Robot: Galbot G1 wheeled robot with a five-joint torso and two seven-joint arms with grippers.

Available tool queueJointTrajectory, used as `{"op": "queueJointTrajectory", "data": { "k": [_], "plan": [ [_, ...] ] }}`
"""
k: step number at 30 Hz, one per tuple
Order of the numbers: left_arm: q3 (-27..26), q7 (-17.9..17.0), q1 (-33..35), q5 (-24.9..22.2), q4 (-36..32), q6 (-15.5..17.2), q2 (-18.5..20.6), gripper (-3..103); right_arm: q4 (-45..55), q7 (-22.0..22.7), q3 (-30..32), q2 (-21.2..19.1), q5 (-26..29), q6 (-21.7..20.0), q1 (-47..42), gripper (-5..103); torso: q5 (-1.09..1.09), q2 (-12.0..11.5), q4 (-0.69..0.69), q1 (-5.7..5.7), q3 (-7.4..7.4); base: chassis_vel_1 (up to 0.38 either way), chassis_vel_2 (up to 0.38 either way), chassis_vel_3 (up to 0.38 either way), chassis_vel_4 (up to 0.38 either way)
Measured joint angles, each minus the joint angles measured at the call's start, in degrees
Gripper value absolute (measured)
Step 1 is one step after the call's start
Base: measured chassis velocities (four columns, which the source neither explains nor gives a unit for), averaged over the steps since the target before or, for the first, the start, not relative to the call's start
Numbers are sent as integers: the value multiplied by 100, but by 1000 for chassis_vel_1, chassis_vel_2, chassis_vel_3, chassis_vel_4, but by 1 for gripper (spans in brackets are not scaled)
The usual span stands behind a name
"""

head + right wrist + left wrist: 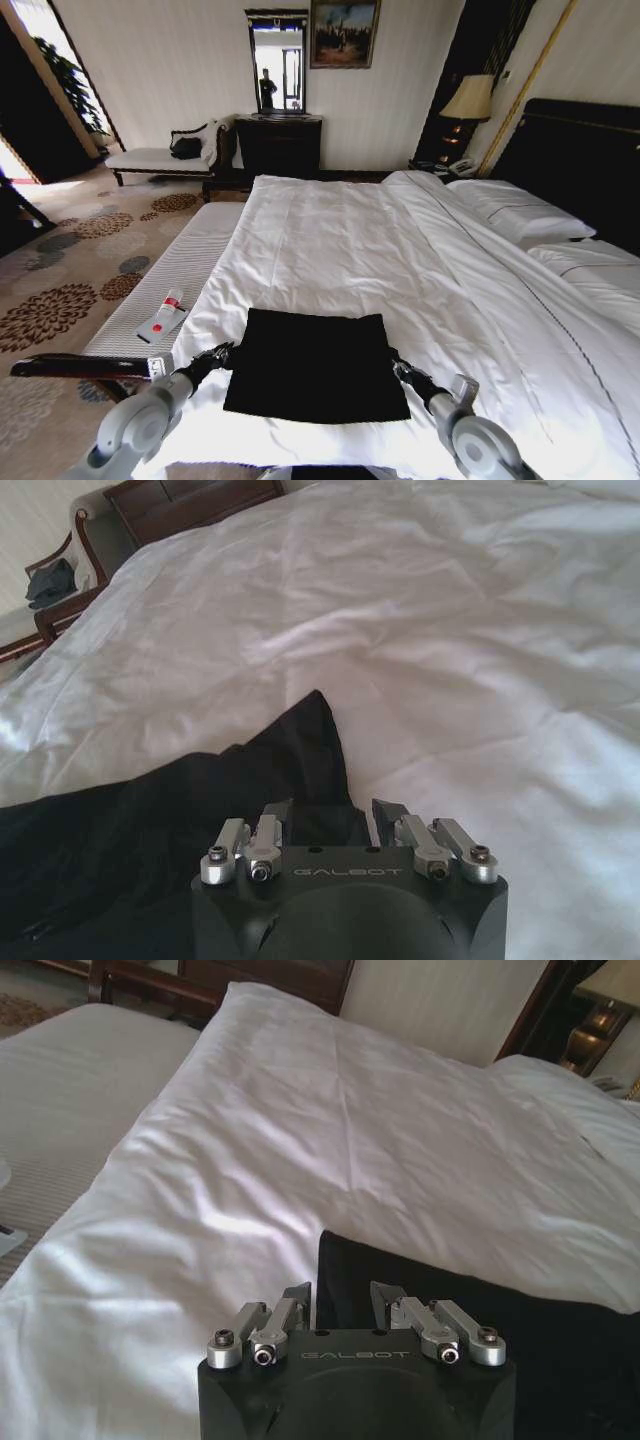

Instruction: Fold the clothes on the bed.

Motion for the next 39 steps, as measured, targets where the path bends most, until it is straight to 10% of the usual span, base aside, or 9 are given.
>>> {"op": "queueJointTrajectory", "data": {
  "k": [10,17,25,39],
  "plan": [
    [-542,-305,-1281,-1681,-262,281,-39,72,603,547,775,-193,1027,-244,654,80,0,0,-1,0,0,0,0,0,0],
    [442,-77,-2645,-2021,1641,588,-342,97,-134,526,167,-145,889,-252,1590,100,-1,-1,-3,2,2,0,0,0,0],
    [641,689,-3014,-2116,2858,702,-778,100,-793,519,-512,-65,851,-252,2284,100,1,-1,0,1,1,0,0,0,0],
    [1060,959,-3402,-1703,3913,586,-1130,100,-1366,491,-1099,-48,828,-217,2841,100,0,0,-4,0,0,0,0,0,0]
  ]
}}
